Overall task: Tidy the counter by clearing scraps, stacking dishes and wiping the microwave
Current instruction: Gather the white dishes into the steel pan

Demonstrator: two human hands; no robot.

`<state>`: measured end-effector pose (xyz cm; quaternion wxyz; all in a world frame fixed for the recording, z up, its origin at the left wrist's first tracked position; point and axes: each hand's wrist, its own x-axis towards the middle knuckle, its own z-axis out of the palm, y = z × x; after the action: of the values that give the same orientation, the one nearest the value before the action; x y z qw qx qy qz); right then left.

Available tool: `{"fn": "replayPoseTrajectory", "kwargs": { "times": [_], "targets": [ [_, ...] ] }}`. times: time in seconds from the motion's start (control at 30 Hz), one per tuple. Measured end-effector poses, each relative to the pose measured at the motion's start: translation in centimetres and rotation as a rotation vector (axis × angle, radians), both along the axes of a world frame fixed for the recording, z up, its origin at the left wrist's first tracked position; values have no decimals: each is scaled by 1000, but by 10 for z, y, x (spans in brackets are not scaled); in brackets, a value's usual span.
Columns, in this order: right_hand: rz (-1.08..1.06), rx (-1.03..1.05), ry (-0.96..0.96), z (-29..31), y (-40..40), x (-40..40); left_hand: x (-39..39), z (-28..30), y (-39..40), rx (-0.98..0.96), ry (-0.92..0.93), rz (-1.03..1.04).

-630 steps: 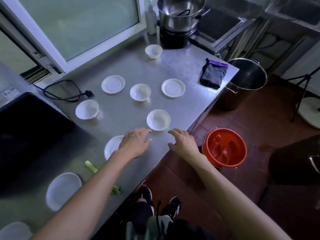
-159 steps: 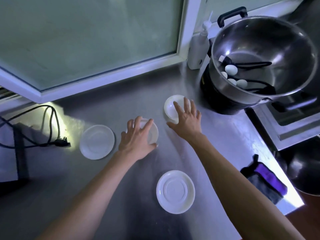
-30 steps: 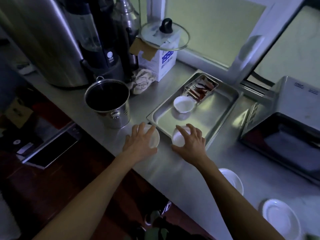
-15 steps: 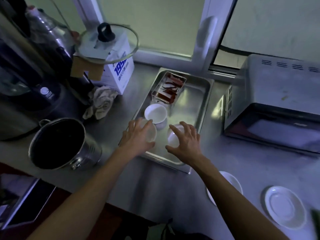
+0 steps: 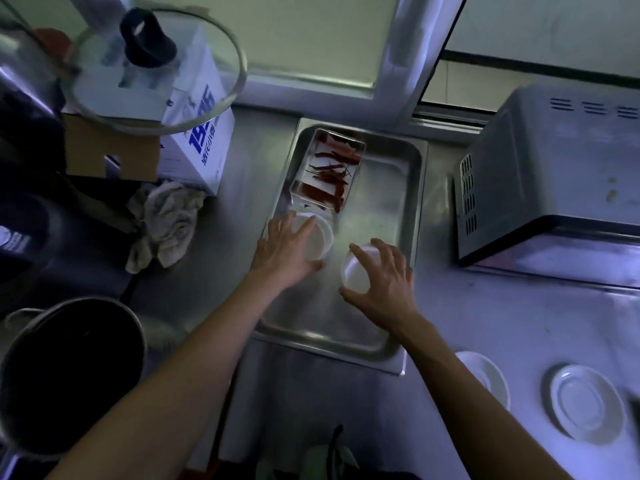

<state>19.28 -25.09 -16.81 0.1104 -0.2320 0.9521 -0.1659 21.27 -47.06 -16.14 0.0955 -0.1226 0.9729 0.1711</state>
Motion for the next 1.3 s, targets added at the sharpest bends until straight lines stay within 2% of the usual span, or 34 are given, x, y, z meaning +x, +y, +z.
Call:
{"fn": "replayPoseTrajectory", "kwargs": {
  "times": [0.27, 0.43, 1.07, 1.17, 1.3],
  "targets": [
    [-49, 11, -27, -16, -11, -23, -37, -30, -5, 30, -107, -67],
    [-71, 5, -77, -26, -9, -26, -45, -45, -5, -32, -123, -113],
    [-29, 6, -96, -35, -9, -30, -43, -55, -8, -78, -179, -188],
    [-13, -4, -85, -31, -16, -34, -32, -48, -10, -73, -132, -200],
    [22, -24, -68, -25, -34, -36, -6, -31, -21, -97, 29, -128]
  ]
}}
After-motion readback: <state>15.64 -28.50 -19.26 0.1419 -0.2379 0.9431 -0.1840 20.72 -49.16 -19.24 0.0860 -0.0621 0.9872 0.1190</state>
